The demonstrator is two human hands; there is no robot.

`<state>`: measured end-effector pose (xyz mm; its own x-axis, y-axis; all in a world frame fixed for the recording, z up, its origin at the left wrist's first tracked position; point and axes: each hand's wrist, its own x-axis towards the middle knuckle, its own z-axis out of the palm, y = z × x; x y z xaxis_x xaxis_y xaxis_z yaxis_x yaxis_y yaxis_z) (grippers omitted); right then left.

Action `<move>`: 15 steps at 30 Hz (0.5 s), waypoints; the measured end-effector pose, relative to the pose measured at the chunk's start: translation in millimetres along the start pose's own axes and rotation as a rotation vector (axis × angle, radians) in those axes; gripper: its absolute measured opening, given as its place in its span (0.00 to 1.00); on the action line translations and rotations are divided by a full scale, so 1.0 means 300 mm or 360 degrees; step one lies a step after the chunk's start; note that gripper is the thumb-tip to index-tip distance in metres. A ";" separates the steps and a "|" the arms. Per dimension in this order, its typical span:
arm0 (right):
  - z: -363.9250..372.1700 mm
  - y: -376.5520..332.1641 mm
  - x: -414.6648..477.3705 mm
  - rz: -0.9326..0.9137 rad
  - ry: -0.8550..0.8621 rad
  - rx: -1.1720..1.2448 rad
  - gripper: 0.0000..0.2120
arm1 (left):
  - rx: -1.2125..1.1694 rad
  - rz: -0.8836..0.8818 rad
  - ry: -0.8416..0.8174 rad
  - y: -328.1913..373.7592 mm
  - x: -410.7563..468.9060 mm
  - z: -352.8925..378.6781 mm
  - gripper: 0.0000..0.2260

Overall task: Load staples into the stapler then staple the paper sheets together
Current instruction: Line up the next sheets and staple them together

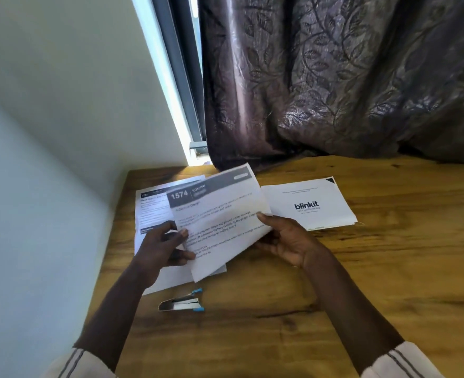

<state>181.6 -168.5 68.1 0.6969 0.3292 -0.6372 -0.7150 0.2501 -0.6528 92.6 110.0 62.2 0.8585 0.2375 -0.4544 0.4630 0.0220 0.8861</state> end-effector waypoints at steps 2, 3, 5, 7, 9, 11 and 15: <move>0.019 -0.015 0.016 -0.0037 0.0016 0.0089 0.11 | -0.0125 0.0056 -0.0023 0.028 0.017 -0.008 0.11; 0.030 -0.023 0.021 -0.0044 0.0021 0.0111 0.11 | -0.0159 0.0120 -0.0046 0.040 0.027 -0.015 0.12; 0.049 -0.037 0.030 -0.0047 0.0001 0.0091 0.16 | -0.0237 0.0270 -0.0100 0.065 0.036 -0.028 0.22; 0.065 -0.051 0.036 -0.0026 -0.0061 0.0041 0.22 | -0.0282 0.0369 -0.0117 0.102 0.035 -0.038 0.35; 0.074 -0.066 0.037 -0.0051 -0.0172 0.0045 0.23 | -0.0257 0.0512 -0.0107 0.127 0.032 -0.041 0.31; 0.071 -0.082 0.035 -0.0106 -0.0266 0.0033 0.22 | -0.0218 0.0597 -0.0075 0.146 0.027 -0.049 0.20; 0.028 -0.093 0.064 -0.0182 -0.0318 -0.0100 0.19 | -0.0102 0.0595 -0.0129 0.147 0.020 -0.088 0.27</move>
<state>214.5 -161.6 77.7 0.7436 0.4775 -0.4680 -0.6230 0.2407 -0.7443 112.5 138.0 100.9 0.9813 0.1631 -0.1022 0.1020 0.0099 0.9947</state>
